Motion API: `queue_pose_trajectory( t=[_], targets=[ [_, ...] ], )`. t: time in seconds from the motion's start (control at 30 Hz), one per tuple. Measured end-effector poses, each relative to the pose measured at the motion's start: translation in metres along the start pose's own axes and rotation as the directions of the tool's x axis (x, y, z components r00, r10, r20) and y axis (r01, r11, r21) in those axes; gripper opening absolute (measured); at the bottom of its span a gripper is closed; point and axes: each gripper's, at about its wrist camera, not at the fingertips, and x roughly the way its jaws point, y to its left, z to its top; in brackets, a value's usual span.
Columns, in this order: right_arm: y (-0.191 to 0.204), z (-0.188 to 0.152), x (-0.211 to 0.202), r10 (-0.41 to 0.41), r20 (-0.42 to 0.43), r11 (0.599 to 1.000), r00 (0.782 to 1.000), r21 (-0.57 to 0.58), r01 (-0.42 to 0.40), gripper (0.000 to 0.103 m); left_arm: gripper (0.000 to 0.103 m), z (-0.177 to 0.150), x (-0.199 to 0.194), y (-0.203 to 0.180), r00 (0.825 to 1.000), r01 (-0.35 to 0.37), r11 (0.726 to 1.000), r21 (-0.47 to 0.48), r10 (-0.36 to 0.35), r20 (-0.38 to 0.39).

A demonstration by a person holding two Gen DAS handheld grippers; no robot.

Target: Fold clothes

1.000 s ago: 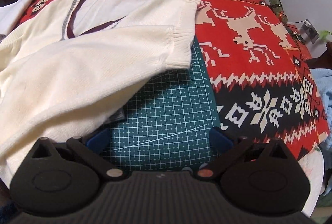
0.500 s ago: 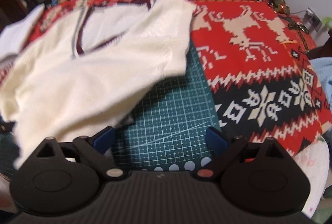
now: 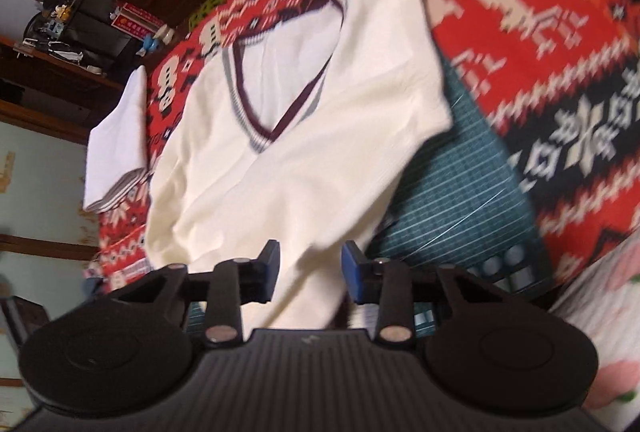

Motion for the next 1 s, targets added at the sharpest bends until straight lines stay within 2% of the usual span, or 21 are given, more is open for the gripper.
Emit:
queue_pose_trajectory(
  t=[0.23, 0.27, 0.3, 0.33, 0.43, 0.5, 0.73, 0.77, 0.8, 0.9, 1.0],
  targets=[
    [0.01, -0.005, 0.029, -0.066, -0.032, 0.997, 0.997, 0.03, 0.067, 0.036, 0.054, 0.006, 0.007, 0.011, 1.0, 0.015, 0.998, -0.062, -0.016, -0.022],
    [0.01, -0.006, 0.033, -0.076, -0.04, 0.996, 0.996, 0.034, 0.077, 0.033, 0.054, 0.007, 0.009, 0.013, 1.0, 0.014, 0.997, -0.07, -0.016, -0.024],
    [0.01, -0.007, 0.036, -0.091, -0.042, 0.995, 0.995, 0.027, 0.092, 0.024, 0.052, 0.007, 0.01, 0.013, 1.0, 0.012, 0.997, -0.071, -0.013, -0.024],
    [0.01, -0.008, 0.038, -0.11, -0.038, 0.994, 0.993, 0.018, 0.111, 0.019, 0.049, 0.008, 0.011, 0.013, 1.0, 0.009, 0.997, -0.071, -0.01, -0.024],
    [0.008, -0.01, 0.039, -0.124, -0.02, 0.992, 0.992, 0.014, 0.124, 0.012, 0.038, 0.009, 0.015, 0.011, 1.0, -0.011, 0.998, -0.055, 0.01, -0.023],
    [0.006, -0.01, 0.036, -0.136, -0.004, 0.991, 0.991, 0.012, 0.136, 0.009, 0.03, 0.009, 0.019, 0.009, 0.999, -0.047, 0.998, -0.033, 0.046, -0.024],
    [0.002, -0.011, 0.024, -0.236, 0.075, 0.971, 0.969, -0.015, 0.237, 0.006, 0.03, 0.007, 0.029, 0.013, 0.99, -0.139, 0.99, -0.006, 0.139, -0.037],
    [0.002, -0.011, 0.023, -0.249, 0.088, 0.968, 0.964, -0.019, 0.252, 0.005, 0.026, 0.007, 0.029, 0.012, 0.989, -0.143, 0.99, 0.0, 0.143, -0.038],
    [0.001, -0.012, 0.022, -0.263, 0.101, 0.964, 0.96, -0.023, 0.266, 0.005, 0.018, 0.006, 0.029, 0.01, 0.989, -0.147, 0.989, 0.01, 0.147, -0.033],
    [0.002, -0.009, 0.016, -0.282, 0.145, 0.957, 0.948, -0.03, 0.29, 0.005, 0.009, 0.005, 0.022, 0.0, 0.984, -0.178, 0.982, 0.069, 0.177, 0.018],
    [-0.002, 0.001, 0.006, -0.307, 0.196, 0.949, 0.931, -0.014, 0.316, 0.005, 0.008, 0.008, 0.012, -0.007, 0.98, -0.191, 0.977, 0.099, 0.184, 0.071]
  ],
)
